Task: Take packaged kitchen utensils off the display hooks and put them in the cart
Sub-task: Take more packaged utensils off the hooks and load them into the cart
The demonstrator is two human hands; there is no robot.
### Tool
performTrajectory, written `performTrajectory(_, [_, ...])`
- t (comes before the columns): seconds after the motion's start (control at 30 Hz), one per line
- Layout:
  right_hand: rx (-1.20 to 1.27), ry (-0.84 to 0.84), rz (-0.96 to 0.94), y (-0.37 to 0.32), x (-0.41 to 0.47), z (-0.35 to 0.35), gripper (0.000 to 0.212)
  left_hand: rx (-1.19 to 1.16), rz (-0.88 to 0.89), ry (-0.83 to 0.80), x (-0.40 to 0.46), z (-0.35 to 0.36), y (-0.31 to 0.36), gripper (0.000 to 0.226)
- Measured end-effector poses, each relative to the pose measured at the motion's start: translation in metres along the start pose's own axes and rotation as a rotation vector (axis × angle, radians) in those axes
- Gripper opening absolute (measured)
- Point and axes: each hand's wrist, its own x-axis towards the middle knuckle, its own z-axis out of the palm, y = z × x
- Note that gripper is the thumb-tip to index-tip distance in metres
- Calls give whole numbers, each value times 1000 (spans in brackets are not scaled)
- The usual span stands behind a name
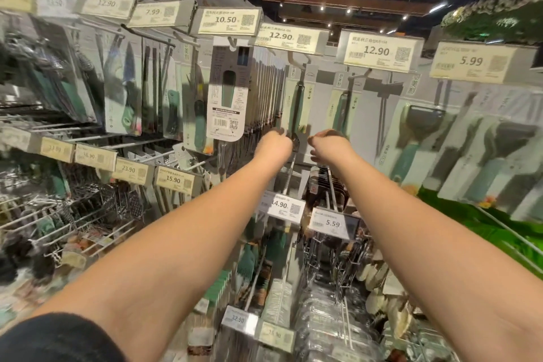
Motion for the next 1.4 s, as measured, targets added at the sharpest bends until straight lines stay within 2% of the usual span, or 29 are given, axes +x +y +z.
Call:
performTrajectory(0.1, [-6, 12, -94, 2, -39, -8, 24, -22, 126, -60, -52, -14, -19, 55])
performTrajectory(0.27, [-369, -93, -389, -2, -133, 7, 21, 78, 196, -127, -130, -67, -66, 38])
performTrajectory(0.37, [-407, -187, -497, 4, -166, 43, 26, 162, 114, -58, -165, -115, -119, 28])
performTrajectory(0.47, [-441, -408, -516, 19, -187, 102, 41, 357, 3, 9, -183, -160, -187, 30])
performTrajectory(0.6, [-561, -631, -572, 31, -222, 198, 52, 653, -203, -59, -214, -221, -278, 39])
performTrajectory(0.7, [-589, -779, -615, 33, -253, 272, 55, 697, -348, -85, -247, -268, -333, 42])
performTrajectory(0.83, [-627, -976, -580, 22, -304, 358, 50, 760, -494, -107, -290, -329, -394, 35])
performTrajectory(0.97, [-544, -1021, -549, 27, -356, 447, 56, 803, -663, -184, -331, -383, -455, 39])
performTrajectory(1.03, [-618, -1164, -516, 25, -380, 480, 47, 797, -743, -222, -349, -407, -485, 39])
performTrajectory(1.13, [-642, -1282, -442, 27, -405, 524, 40, 748, -848, -252, -371, -435, -523, 35])
performTrajectory(1.4, [-753, -1433, -283, 38, -416, 624, 53, 563, -1010, -253, -366, -476, -589, 31])
